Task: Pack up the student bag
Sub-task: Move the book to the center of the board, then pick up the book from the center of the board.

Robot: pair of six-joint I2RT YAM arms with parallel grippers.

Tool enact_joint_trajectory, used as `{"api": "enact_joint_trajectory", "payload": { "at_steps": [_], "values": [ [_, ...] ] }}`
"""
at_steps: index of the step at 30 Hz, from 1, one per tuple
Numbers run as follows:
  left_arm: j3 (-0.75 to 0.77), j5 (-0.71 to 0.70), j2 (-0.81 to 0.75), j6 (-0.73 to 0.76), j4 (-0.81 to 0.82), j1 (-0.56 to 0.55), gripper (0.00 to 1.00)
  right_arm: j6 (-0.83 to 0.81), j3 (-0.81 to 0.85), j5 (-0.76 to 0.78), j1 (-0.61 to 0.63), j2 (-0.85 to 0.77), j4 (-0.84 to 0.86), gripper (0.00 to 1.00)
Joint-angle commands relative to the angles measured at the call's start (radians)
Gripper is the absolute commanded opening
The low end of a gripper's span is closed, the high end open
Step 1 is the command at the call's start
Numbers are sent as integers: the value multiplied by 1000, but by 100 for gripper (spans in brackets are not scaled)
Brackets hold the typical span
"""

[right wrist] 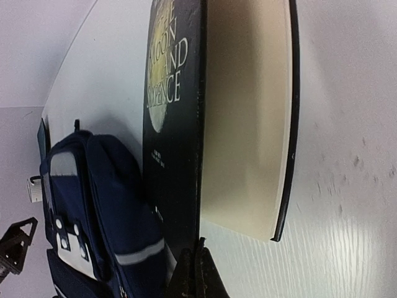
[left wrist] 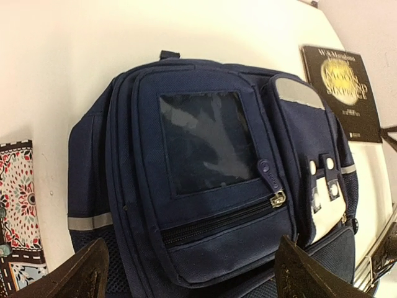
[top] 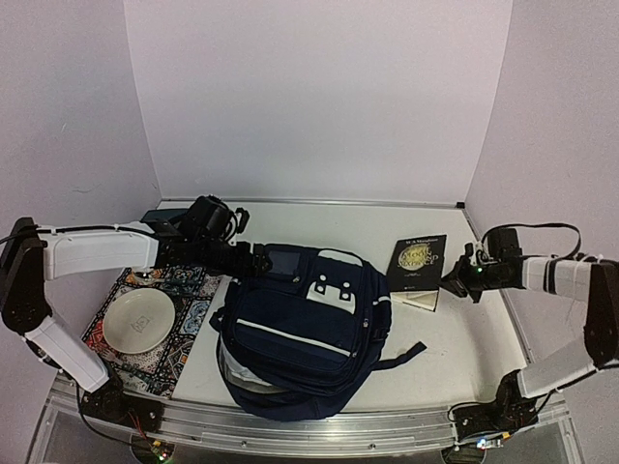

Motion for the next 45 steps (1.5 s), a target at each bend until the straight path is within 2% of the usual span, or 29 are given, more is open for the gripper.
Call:
{"api": "enact_joint_trajectory", "payload": {
  "at_steps": [1, 3, 11, 20, 28, 35, 40, 45],
  "values": [
    [62, 11, -48, 31, -2, 6, 94, -29, -61, 11, 6, -166, -193, 0],
    [67, 19, -46, 34, -1, 5, 94, -32, -57, 36, 6, -188, -213, 1],
    [57, 51, -48, 15, 0, 6, 94, -55, 30, 107, 6, -67, -140, 30],
    [36, 56, -63, 5, 5, 6, 94, -114, 196, 265, 2, 137, -166, 65],
    [27, 50, -62, 9, 4, 6, 94, -134, 334, 271, 0, 340, -173, 76],
    [35, 83, -19, 20, 5, 6, 94, -174, 429, 131, 0, 496, -173, 79],
    [46, 109, 24, 22, 9, 6, 94, -178, 448, -9, 0, 536, -151, 75],
    [53, 128, 47, 21, 15, 5, 94, -166, 442, -148, 0, 525, -108, 62]
  ]
}}
